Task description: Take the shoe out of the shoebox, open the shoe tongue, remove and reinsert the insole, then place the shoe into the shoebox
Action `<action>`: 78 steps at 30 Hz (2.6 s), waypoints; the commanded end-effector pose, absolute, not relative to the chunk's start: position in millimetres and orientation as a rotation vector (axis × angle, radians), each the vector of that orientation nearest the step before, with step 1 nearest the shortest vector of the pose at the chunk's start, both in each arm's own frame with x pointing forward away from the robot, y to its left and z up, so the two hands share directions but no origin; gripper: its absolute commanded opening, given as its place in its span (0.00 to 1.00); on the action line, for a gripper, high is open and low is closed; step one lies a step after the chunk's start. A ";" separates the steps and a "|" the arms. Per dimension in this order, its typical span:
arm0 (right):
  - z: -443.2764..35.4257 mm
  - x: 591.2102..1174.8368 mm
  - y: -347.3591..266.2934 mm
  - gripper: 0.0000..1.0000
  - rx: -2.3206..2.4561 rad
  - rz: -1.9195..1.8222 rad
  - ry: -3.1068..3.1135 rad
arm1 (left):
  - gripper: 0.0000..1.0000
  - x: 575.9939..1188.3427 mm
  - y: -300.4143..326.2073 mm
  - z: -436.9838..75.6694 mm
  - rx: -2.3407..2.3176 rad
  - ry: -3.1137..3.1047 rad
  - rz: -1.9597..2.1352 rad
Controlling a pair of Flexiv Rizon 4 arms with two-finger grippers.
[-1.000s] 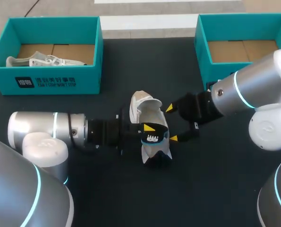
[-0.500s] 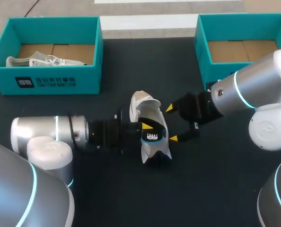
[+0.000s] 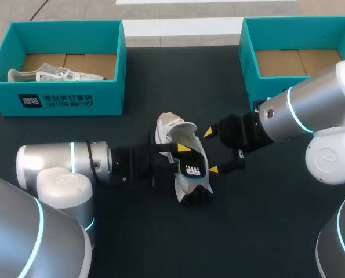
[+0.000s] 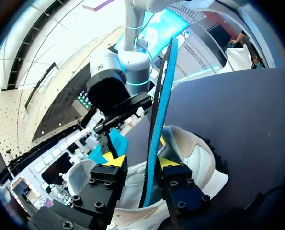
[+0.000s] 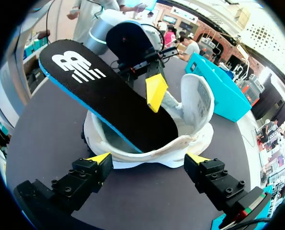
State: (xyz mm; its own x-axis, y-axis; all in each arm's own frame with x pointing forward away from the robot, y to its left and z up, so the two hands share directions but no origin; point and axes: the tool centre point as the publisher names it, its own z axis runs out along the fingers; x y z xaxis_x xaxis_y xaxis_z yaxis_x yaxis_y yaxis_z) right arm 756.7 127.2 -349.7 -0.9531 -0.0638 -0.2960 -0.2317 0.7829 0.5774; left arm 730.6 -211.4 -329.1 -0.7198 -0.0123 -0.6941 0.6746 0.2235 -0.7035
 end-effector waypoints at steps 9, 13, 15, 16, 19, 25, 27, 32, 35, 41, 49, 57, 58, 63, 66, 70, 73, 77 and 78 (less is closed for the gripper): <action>-350.3 755.9 128.8 1.00 -0.226 0.923 2.714 | 0.33 706.6 -204.4 -309.9 0.631 1.918 -1.543; -350.3 755.9 128.8 1.00 -0.226 0.923 2.714 | 0.16 702.9 -206.8 -311.5 0.639 1.916 -1.545; -350.3 755.9 128.8 1.00 -0.226 0.923 2.714 | 0.01 702.5 -208.0 -313.9 0.640 1.917 -1.548; -350.3 755.9 128.8 1.00 -0.226 0.923 2.714 | 0.00 703.1 -208.7 -315.9 0.641 1.922 -1.553; -350.3 755.9 128.8 1.00 -0.226 0.923 2.714 | 0.00 705.6 -211.8 -321.6 0.650 1.924 -1.551; -350.3 755.9 128.8 1.00 -0.226 0.923 2.714 | 0.00 716.6 -219.0 -335.9 0.662 1.918 -1.524; -350.3 755.9 128.8 1.00 -0.226 0.923 2.714 | 0.00 719.0 -218.9 -337.6 0.662 1.922 -1.516; -350.3 755.9 128.8 1.00 -0.226 0.923 2.714 | 0.00 728.7 -212.7 -341.7 0.652 1.917 -1.481; -350.3 755.9 128.8 1.00 -0.226 0.923 2.714 | 0.00 731.8 -210.9 -344.8 0.647 1.931 -1.471; -350.3 755.9 128.8 1.00 -0.226 0.923 2.714 | 0.22 726.6 -208.1 -335.8 0.632 1.918 -1.475; -350.3 755.9 128.8 1.00 -0.226 0.923 2.714 | 0.18 717.0 -209.3 -323.7 0.651 1.886 -1.500; -350.3 755.9 128.8 1.00 -0.226 0.923 2.714 | 0.09 709.8 -216.1 -320.6 0.671 1.867 -1.521; -350.3 755.9 128.8 1.00 -0.226 0.923 2.714 | 0.03 710.0 -217.0 -322.7 0.673 1.869 -1.521; -350.3 755.9 128.8 1.00 -0.226 0.923 2.714 | 0.00 716.2 -221.7 -336.4 0.683 1.862 -1.507; -350.3 755.9 128.8 1.00 -0.226 0.923 2.714 | 0.00 722.3 -223.2 -344.4 0.691 1.848 -1.486; -350.3 755.9 128.8 1.00 -0.226 0.923 2.714 | 0.00 732.3 -221.3 -348.8 0.686 1.826 -1.453; -350.3 755.9 128.8 1.00 -0.226 0.923 2.714 | 0.00 738.7 -218.6 -349.4 0.677 1.826 -1.437; -350.3 755.9 128.8 1.00 -0.226 0.923 2.714 | 0.00 739.8 -214.5 -347.4 0.668 1.827 -1.426; -350.3 755.9 128.8 1.00 -0.226 0.923 2.714 | 0.00 739.1 -213.7 -346.5 0.666 1.827 -1.425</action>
State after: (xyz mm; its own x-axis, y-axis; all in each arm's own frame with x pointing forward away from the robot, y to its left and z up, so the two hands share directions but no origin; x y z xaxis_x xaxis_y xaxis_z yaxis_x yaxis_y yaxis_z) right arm 756.7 127.2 -349.7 -0.9530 -0.0638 -0.2961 -0.2318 0.7829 0.5774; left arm 739.6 -214.6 -346.7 -0.6124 -0.0264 -0.7901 0.7606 0.2526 -0.5980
